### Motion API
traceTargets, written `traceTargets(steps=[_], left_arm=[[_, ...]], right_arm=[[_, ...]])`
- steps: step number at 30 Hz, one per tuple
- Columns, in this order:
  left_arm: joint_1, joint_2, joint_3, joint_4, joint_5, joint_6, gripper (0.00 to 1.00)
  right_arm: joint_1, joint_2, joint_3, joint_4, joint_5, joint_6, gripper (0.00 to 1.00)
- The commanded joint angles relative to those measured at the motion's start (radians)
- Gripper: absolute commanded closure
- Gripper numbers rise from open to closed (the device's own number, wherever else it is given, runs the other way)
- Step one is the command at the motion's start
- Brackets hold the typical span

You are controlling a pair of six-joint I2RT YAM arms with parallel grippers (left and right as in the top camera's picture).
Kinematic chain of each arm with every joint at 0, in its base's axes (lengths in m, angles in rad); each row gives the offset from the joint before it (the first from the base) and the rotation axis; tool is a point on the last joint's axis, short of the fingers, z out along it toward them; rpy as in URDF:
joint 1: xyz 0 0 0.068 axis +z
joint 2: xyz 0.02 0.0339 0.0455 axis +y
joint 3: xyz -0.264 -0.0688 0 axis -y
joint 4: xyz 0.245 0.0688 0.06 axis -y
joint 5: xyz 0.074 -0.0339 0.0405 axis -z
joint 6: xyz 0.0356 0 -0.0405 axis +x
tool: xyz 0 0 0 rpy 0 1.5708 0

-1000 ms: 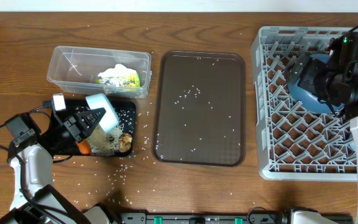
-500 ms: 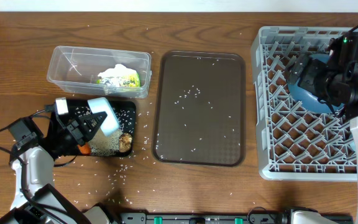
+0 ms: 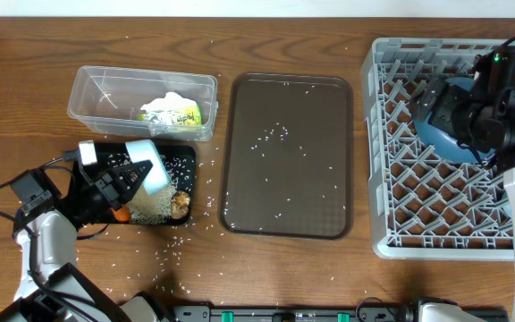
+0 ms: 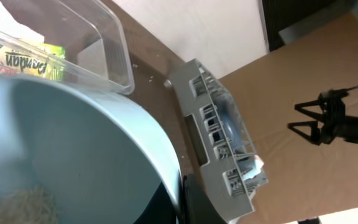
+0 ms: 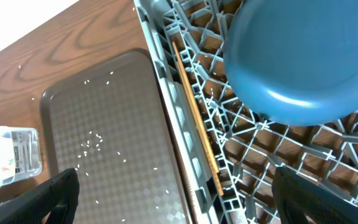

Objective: Sort waste into correct bins and load items into the dishwasher rack
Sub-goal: 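Tilt the bowl with the left gripper to pour rice onto the black tray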

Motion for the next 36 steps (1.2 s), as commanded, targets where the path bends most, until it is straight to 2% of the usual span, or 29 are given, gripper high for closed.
traceTargets(steps=[1, 3, 7, 12, 14, 16, 17, 19, 20, 22, 27, 29, 30, 31, 32, 34, 36], left_arm=[[0.009, 0.008, -0.013, 0.0, 0.045, 0.018, 0.94], [0.01, 0.01, -0.013, 0.001, -0.029, -0.039, 0.94], [0.008, 0.006, -0.013, 0.0, 0.071, -0.06, 0.94], [0.008, 0.005, -0.013, -0.016, -0.064, -0.079, 0.94], [0.007, 0.005, -0.013, -0.022, -0.078, -0.158, 0.94], [0.008, 0.005, -0.014, -0.026, -0.138, -0.083, 0.94], [0.008, 0.005, -0.013, -0.023, -0.108, -0.087, 0.94], [0.008, 0.005, -0.013, -0.002, 0.082, -0.029, 0.94], [0.005, 0.0, -0.012, 0.01, 0.062, -0.006, 0.94], [0.005, 0.0, -0.012, 0.013, -0.042, -0.035, 0.94], [0.006, 0.003, -0.013, 0.022, -0.013, -0.043, 0.94], [0.005, 0.003, -0.013, 0.037, 0.044, 0.026, 0.94], [0.006, 0.003, -0.013, 0.04, 0.003, 0.045, 0.94], [0.008, 0.003, -0.013, 0.049, -0.026, 0.0, 0.94], [0.01, 0.003, -0.013, 0.061, 0.006, -0.023, 0.94], [0.005, 0.002, -0.013, 0.061, 0.03, 0.026, 0.94], [0.004, 0.002, -0.013, 0.063, -0.027, -0.034, 0.94]], right_arm=[[-0.01, -0.001, 0.004, -0.005, -0.001, 0.004, 0.08], [-0.01, -0.001, 0.004, -0.004, -0.001, 0.004, 0.08], [-0.01, -0.001, 0.004, -0.004, -0.001, 0.004, 0.08], [-0.01, -0.001, 0.004, -0.009, -0.001, 0.004, 0.08], [-0.01, -0.001, 0.004, -0.012, -0.001, 0.004, 0.08], [-0.01, -0.001, 0.004, -0.011, 0.0, 0.004, 0.08], [-0.01, -0.001, 0.004, -0.007, -0.001, 0.004, 0.08], [-0.01, -0.001, 0.004, -0.006, -0.001, 0.004, 0.08], [-0.01, -0.001, 0.004, -0.006, 0.0, 0.004, 0.08], [-0.01, -0.001, 0.004, -0.006, 0.0, -0.004, 0.08], [-0.01, -0.001, 0.004, -0.017, 0.0, -0.014, 0.07], [-0.01, -0.001, 0.004, -0.016, 0.001, -0.034, 0.08], [-0.01, -0.001, 0.004, -0.016, 0.0, -0.033, 0.08], [-0.01, -0.001, 0.004, -0.014, 0.0, -0.033, 0.08], [-0.01, -0.001, 0.004, -0.011, 0.0, -0.033, 0.08], [-0.01, -0.001, 0.004, -0.008, 0.0, -0.033, 0.08], [-0.01, -0.001, 0.004, -0.007, 0.0, -0.033, 0.08]])
